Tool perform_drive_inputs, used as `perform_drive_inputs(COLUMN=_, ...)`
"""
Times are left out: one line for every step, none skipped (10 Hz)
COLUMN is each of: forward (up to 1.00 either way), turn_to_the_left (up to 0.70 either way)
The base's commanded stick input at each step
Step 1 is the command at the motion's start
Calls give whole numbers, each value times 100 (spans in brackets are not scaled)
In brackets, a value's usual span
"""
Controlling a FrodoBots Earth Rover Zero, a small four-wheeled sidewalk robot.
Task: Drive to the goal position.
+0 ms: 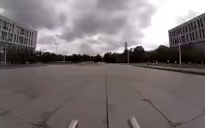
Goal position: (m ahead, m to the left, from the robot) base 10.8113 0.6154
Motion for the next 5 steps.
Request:
perform_drive_inputs(forward=100, turn_to_the_left=0)
perform_drive_inputs(forward=100, turn_to_the_left=0)
perform_drive_inputs(forward=100, turn_to_the_left=0)
perform_drive_inputs(forward=100, turn_to_the_left=0)
perform_drive_inputs(forward=100, turn_to_the_left=0)
